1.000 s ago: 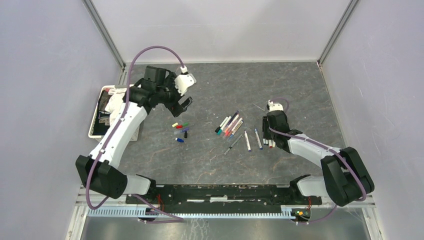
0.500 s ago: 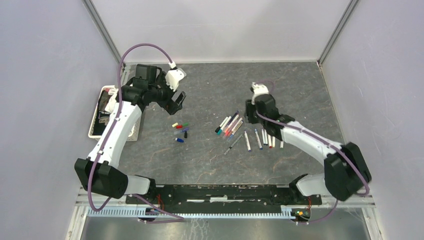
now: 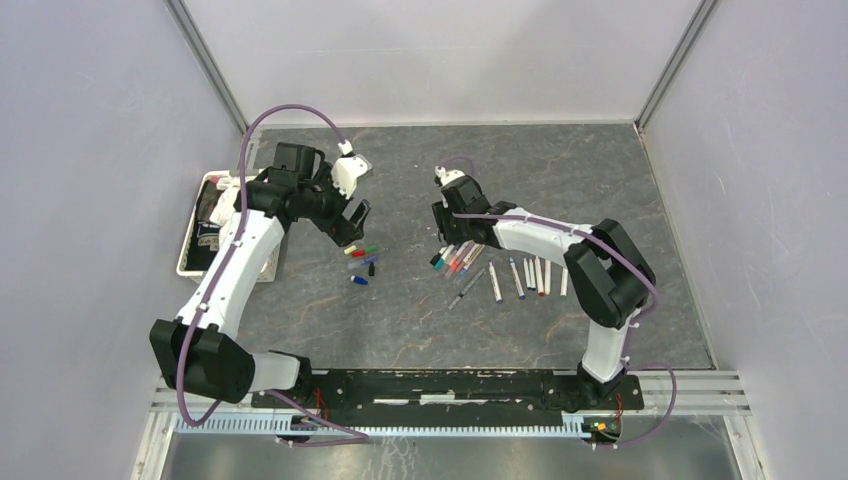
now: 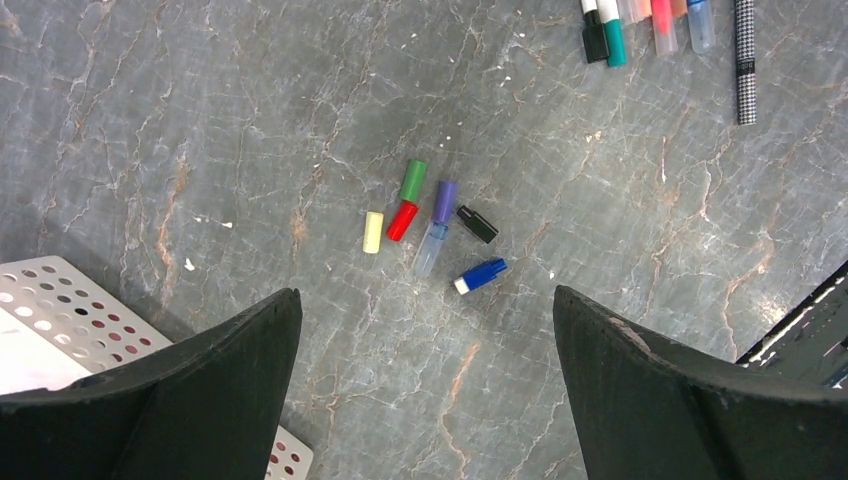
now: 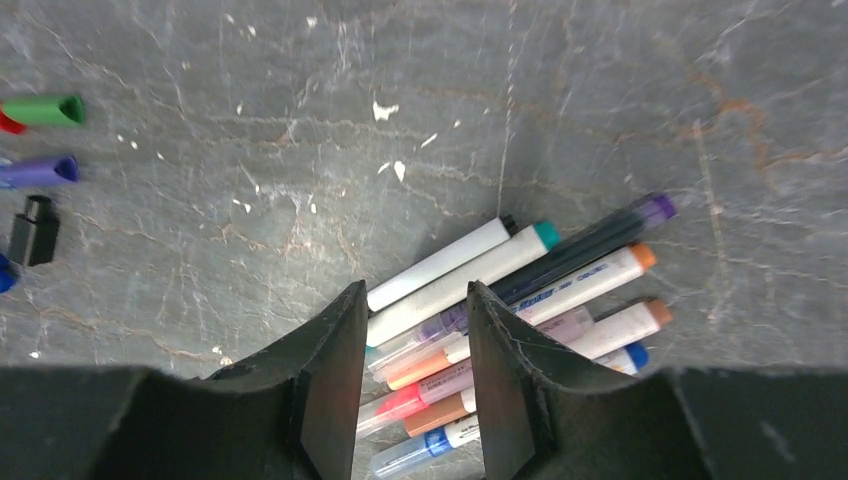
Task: Open the pen caps
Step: Place the pen cap at the center of the board, then pick up the pen from the center of the board.
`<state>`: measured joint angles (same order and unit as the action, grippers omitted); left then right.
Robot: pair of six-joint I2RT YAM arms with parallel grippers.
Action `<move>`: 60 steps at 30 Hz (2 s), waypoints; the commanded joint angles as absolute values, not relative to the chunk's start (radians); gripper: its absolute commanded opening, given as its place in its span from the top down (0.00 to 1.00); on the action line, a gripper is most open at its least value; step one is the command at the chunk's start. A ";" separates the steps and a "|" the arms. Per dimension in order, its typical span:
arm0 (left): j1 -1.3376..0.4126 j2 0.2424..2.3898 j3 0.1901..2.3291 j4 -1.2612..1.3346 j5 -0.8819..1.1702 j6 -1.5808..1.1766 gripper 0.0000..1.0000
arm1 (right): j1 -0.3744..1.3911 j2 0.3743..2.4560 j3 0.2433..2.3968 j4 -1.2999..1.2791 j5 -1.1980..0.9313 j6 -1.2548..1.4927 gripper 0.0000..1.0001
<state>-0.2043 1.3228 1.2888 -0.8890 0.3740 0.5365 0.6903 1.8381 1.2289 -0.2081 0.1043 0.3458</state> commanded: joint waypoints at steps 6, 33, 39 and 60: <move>-0.199 1.307 1.295 -0.897 0.441 0.544 0.00 | 0.704 1.896 1.275 -0.221 0.077 0.384 0.54; -0.198 1.289 1.265 -0.927 0.473 0.574 0.00 | 0.730 1.948 1.346 -0.229 0.061 0.390 0.57; -0.198 1.290 1.258 -0.928 0.477 0.577 0.00 | 0.746 1.934 1.411 -0.237 0.075 0.392 0.57; -0.198 1.282 1.247 -0.934 0.467 0.588 0.00 | 0.732 1.974 1.283 -0.198 0.081 0.416 0.58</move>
